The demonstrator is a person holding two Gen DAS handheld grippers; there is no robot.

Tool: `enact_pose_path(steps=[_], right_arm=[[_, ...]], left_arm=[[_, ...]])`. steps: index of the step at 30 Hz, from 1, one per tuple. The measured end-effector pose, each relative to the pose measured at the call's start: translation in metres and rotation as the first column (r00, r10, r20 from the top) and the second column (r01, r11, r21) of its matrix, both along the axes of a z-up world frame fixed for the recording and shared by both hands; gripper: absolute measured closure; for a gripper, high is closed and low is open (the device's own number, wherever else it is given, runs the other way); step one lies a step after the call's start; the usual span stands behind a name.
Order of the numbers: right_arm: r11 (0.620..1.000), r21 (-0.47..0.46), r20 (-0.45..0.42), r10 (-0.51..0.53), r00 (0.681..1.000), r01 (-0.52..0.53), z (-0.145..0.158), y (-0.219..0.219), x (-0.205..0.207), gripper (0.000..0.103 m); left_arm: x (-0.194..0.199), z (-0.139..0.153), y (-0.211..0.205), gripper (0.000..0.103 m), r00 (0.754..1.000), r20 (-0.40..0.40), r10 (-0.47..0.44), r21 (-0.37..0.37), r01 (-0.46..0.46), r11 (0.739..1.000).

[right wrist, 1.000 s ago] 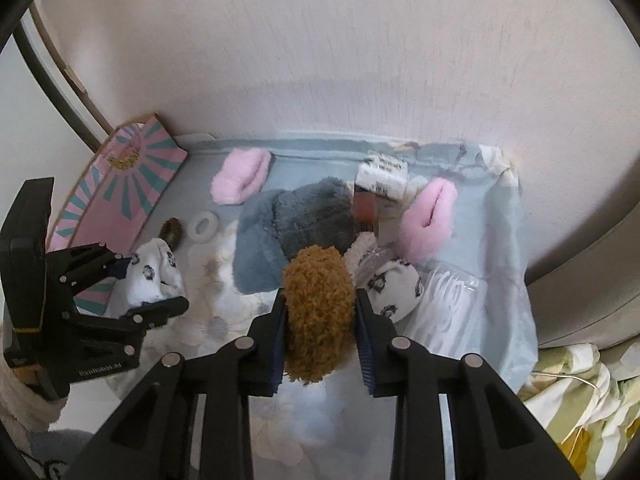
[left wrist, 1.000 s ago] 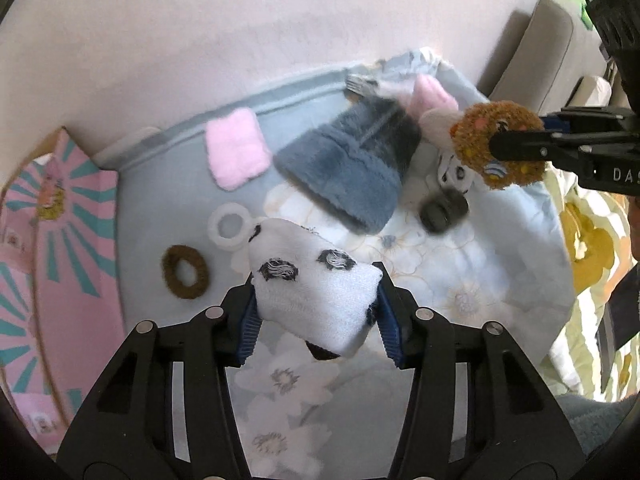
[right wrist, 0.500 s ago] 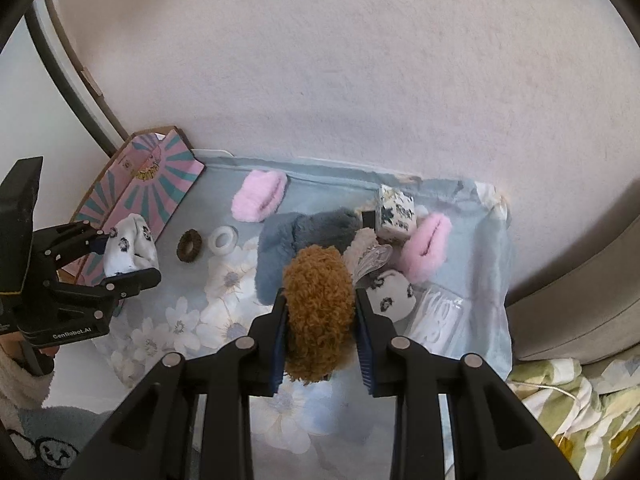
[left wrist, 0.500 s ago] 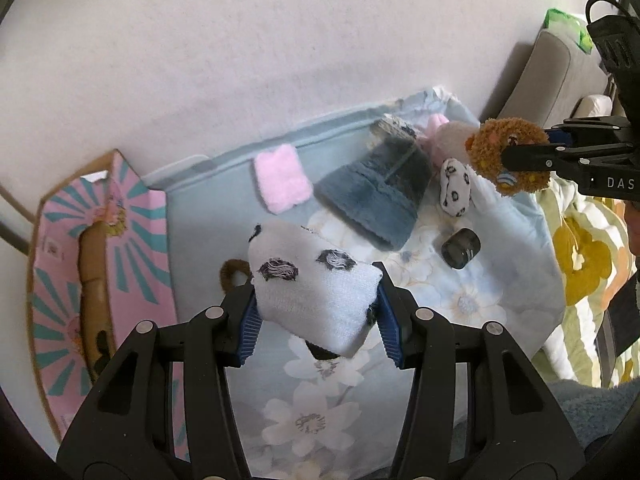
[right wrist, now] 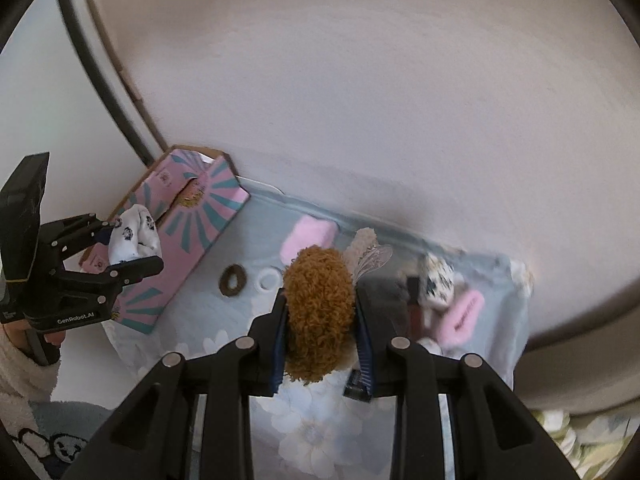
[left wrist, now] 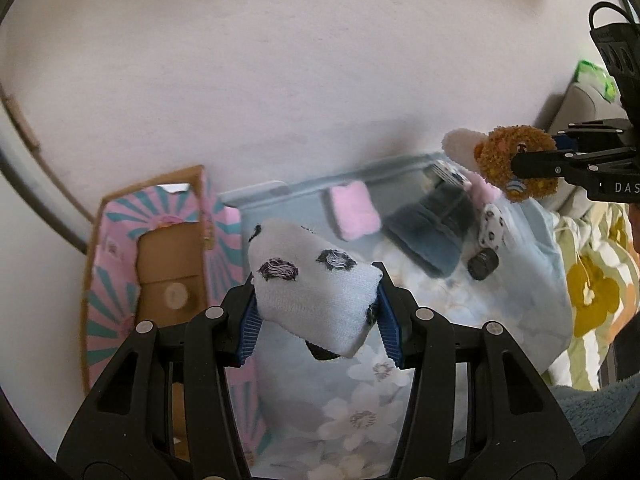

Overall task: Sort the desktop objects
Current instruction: 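Carry the panda sock and brown bear over the cardboard box with both grippers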

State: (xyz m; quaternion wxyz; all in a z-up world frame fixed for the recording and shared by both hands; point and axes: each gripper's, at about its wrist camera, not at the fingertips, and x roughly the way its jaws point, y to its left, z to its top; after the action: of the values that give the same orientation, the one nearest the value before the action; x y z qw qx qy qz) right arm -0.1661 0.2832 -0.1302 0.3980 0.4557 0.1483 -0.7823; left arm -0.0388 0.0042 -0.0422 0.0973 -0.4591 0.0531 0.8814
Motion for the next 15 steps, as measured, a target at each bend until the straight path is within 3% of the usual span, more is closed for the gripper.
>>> enact_pose_path(steps=[3, 15], right_arm=[[0.998, 0.008, -0.017, 0.055, 0.998, -0.055, 0.009, -0.02, 0.001, 0.076], [0.966, 0.039, -0.03, 0.256, 0.966, -0.254, 0.03, -0.105, 0.008, 0.076]], left_arm=[[0.002, 0.006, -0.014, 0.057, 1.0, -0.007, 0.023, 0.027, -0.023, 0.999], [0.02, 0.019, -0.071, 0.057, 0.986, -0.021, 0.167, 0.02, -0.167, 0.986]])
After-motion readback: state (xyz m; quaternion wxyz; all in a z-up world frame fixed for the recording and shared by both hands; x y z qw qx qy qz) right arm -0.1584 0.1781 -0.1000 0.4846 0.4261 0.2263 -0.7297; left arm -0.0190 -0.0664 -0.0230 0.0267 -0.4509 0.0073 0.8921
